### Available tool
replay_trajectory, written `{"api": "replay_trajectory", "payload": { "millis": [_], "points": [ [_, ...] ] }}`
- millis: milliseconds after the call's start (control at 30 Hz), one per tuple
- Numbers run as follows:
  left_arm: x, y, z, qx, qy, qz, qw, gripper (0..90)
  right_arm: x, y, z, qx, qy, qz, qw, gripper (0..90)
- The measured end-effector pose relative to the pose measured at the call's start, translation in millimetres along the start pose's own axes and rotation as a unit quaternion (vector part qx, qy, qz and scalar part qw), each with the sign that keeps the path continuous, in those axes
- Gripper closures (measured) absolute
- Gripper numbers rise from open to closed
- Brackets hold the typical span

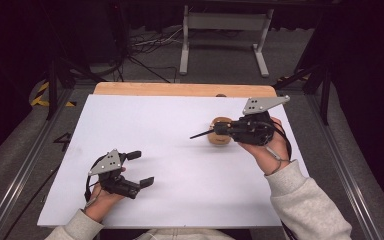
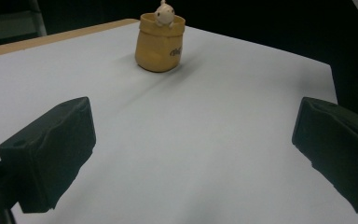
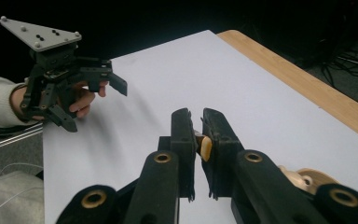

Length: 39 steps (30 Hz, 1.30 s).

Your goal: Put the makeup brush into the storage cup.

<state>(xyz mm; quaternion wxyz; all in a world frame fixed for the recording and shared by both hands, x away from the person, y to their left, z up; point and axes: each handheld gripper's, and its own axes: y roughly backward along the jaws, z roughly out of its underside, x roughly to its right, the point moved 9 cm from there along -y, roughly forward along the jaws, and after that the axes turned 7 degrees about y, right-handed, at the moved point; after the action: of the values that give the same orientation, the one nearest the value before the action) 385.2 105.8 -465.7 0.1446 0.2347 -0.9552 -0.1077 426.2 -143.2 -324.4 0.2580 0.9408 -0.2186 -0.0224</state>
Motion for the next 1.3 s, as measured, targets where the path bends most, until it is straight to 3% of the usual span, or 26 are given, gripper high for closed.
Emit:
{"api": "replay_trajectory", "payload": {
  "millis": [133, 567, 1300],
  "points": [
    [-3.4, 3.0, -1.3, 0.010, 0.014, -0.005, 0.9998, 0.4, 9.9, 4.2, 2.5, -0.004, -0.012, 0.019, 0.9997, 83.5],
    [-7.4, 6.4, -2.6, 0.018, 0.009, -0.016, 0.9997, 0.3, 35.2, 18.2, 5.0, -0.018, -0.030, 0.066, 0.9972, 83.5],
    [-5.6, 9.0, -5.9, 0.028, 0.008, -0.018, 0.9994, 0.3, 67.8, 38.8, 12.4, -0.041, -0.058, 0.137, 0.9881, 83.5]
  ]
}}
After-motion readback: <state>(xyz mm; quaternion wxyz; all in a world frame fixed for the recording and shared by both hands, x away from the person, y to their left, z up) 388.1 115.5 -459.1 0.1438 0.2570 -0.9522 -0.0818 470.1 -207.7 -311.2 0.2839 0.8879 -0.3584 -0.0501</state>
